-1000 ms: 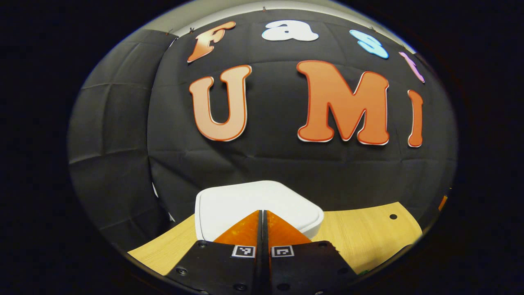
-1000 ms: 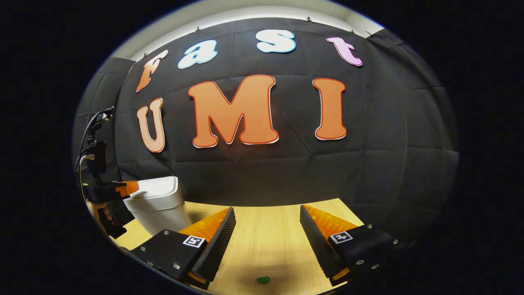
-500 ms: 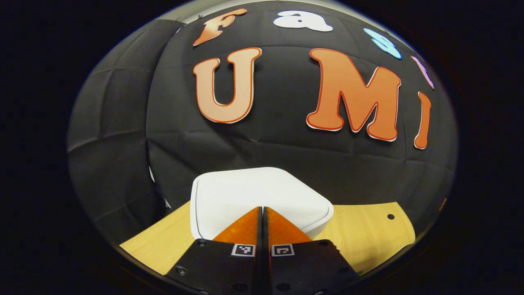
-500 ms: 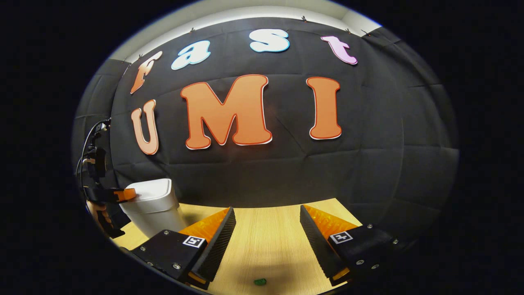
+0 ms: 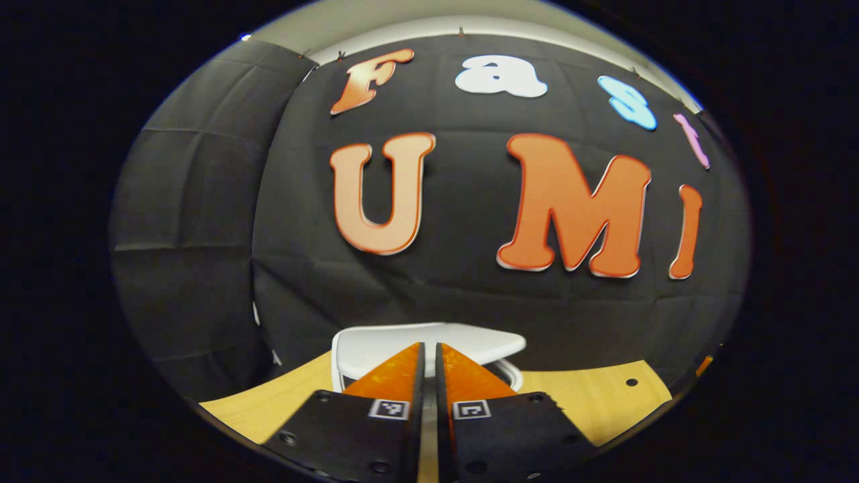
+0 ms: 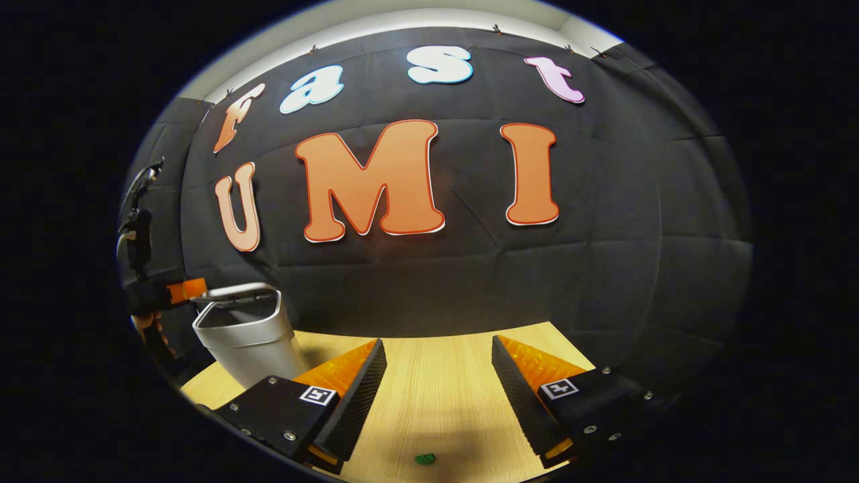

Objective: Press the lid of the desktop garbage bin to open it, pick up the crumpled paper on the desktop and throw it into the bin, then pick up the pop can on the desktop and drop it into the bin, and finally close the garbage bin lid.

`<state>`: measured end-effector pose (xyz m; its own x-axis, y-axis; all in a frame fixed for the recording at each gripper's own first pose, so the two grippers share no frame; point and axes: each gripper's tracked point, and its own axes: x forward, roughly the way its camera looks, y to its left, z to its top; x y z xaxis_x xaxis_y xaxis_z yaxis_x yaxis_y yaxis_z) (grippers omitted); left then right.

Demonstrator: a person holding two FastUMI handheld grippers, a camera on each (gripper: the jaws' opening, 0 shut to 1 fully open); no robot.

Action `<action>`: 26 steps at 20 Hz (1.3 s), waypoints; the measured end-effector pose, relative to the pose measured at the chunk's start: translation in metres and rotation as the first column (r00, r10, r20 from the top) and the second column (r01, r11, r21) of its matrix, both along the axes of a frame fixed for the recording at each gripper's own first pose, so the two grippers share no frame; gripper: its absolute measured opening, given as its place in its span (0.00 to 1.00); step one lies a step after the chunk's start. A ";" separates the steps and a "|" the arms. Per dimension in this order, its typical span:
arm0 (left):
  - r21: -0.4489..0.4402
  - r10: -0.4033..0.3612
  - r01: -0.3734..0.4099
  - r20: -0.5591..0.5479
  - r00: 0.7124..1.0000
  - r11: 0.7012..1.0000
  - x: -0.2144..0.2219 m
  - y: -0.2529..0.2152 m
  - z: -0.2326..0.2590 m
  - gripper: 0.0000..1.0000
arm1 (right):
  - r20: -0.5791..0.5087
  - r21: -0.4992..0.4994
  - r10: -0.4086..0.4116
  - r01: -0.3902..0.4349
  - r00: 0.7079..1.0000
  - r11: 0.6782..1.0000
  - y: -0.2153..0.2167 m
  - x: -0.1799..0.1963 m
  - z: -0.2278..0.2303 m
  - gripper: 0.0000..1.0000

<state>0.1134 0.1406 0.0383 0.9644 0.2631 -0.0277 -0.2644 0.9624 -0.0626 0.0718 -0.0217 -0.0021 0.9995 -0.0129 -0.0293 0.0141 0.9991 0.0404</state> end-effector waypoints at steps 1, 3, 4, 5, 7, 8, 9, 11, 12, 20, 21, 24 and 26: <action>0.015 -0.002 0.002 0.004 1.000 1.000 -0.003 -0.004 0.004 0.17 | 0.002 0.001 0.000 0.000 1.000 1.000 0.001 -0.001 0.001 0.94; -0.004 -0.044 0.044 0.001 0.999 0.999 -0.006 -0.019 0.003 0.27 | 0.005 0.008 0.004 -0.004 1.000 1.000 0.001 -0.003 0.002 0.94; -0.022 -0.068 0.069 0.004 0.998 0.997 -0.009 -0.028 -0.001 0.50 | 0.007 0.012 0.009 -0.009 1.000 1.000 0.003 -0.005 0.002 0.94; -0.036 -0.076 0.076 0.002 0.997 0.996 -0.013 -0.034 -0.005 0.73 | 0.010 0.012 0.010 -0.010 1.000 1.000 0.003 -0.007 0.003 0.94; -0.034 -0.097 0.097 -0.005 0.995 0.995 -0.020 -0.042 -0.011 0.96 | 0.003 0.009 0.019 -0.019 1.000 1.000 0.004 -0.008 0.000 0.94; -0.027 -0.104 0.103 -0.013 0.995 0.994 -0.022 -0.045 -0.016 0.95 | -0.004 0.008 0.033 -0.033 0.999 0.999 0.007 -0.010 -0.004 0.94; -0.019 -0.113 0.112 -0.017 0.993 0.993 -0.024 -0.048 -0.020 0.94 | -0.019 0.005 0.051 -0.051 0.999 0.999 0.010 -0.010 -0.010 0.94; -0.006 -0.123 0.123 -0.025 0.992 0.992 -0.031 -0.053 -0.026 0.94 | -0.074 -0.012 0.094 -0.095 0.993 0.995 0.015 -0.011 -0.030 0.94; 0.004 -0.128 0.128 -0.030 0.991 0.992 -0.034 -0.054 -0.030 0.94 | -0.118 -0.023 0.122 -0.126 0.986 0.992 0.018 -0.010 -0.046 0.94; -0.042 -0.236 0.233 -0.119 0.964 0.972 -0.067 -0.070 -0.092 0.95 | -0.617 -0.108 0.166 -0.291 0.769 0.951 0.009 -0.025 -0.224 0.95; -0.053 -0.238 0.233 -0.142 0.961 0.971 -0.071 -0.067 -0.101 0.94 | -0.651 -0.101 0.160 -0.294 0.742 0.950 0.012 -0.025 -0.237 0.95; -0.069 -0.227 0.217 -0.208 0.952 0.974 -0.078 -0.052 -0.130 0.95 | -0.730 -0.050 0.172 -0.302 0.662 0.952 0.016 -0.038 -0.250 0.96; -0.094 -0.237 0.221 -0.238 0.942 0.971 -0.082 -0.046 -0.144 0.95 | -0.754 -0.051 0.159 -0.298 0.637 0.953 0.012 -0.039 -0.251 0.96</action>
